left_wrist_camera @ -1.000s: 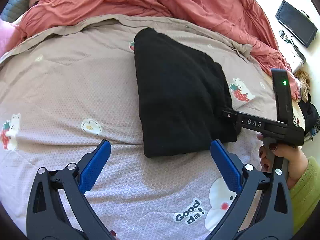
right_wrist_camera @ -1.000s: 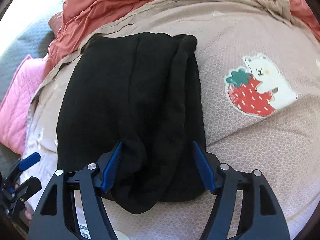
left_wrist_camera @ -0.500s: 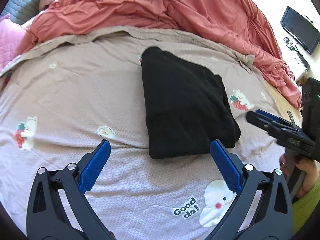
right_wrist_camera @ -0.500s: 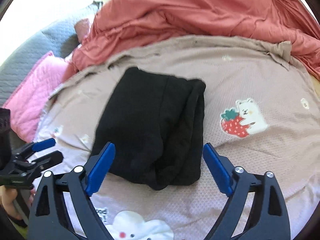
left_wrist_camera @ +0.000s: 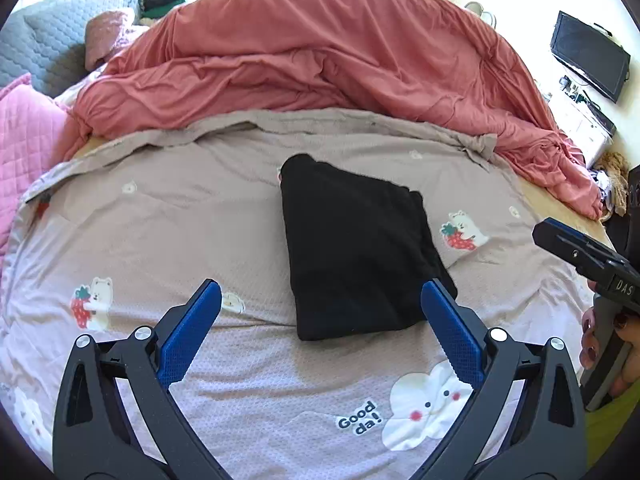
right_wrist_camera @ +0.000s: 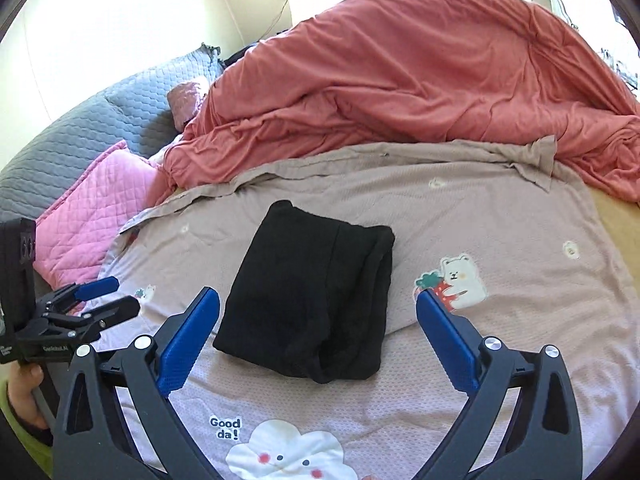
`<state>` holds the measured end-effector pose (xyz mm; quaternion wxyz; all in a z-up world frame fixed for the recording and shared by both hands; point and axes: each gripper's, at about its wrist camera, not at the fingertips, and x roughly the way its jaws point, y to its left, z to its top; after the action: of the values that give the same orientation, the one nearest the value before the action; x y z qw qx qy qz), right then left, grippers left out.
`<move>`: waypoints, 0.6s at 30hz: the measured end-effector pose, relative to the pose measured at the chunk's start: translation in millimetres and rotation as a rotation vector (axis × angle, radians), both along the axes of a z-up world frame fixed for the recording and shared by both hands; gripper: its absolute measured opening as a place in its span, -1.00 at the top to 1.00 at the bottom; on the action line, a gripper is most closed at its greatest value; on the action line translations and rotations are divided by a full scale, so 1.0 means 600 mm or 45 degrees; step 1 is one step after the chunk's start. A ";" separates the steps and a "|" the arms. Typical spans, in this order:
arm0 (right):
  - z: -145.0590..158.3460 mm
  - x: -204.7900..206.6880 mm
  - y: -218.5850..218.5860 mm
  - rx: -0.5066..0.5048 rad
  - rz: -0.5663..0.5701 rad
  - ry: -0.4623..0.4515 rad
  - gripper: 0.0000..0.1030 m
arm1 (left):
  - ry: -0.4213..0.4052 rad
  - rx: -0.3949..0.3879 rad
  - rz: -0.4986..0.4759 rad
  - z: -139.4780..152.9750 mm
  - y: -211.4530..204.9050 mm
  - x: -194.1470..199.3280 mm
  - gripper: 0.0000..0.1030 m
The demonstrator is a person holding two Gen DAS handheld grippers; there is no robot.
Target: Fold small clothes
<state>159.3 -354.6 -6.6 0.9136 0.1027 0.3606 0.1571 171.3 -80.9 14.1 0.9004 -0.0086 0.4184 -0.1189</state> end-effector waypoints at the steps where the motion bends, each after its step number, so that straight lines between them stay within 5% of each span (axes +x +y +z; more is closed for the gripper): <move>1: 0.002 -0.004 -0.003 -0.002 -0.001 -0.004 -0.91 | -0.007 0.001 -0.003 0.004 -0.003 -0.002 -0.82; 18: 0.015 -0.034 -0.009 -0.071 -0.035 -0.044 -0.91 | -0.040 0.026 -0.020 0.018 -0.021 -0.026 -0.82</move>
<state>139.1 -359.8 2.3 0.9243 0.0795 0.3474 0.1361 156.0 -93.5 24.8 0.9060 0.0058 0.4054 -0.1218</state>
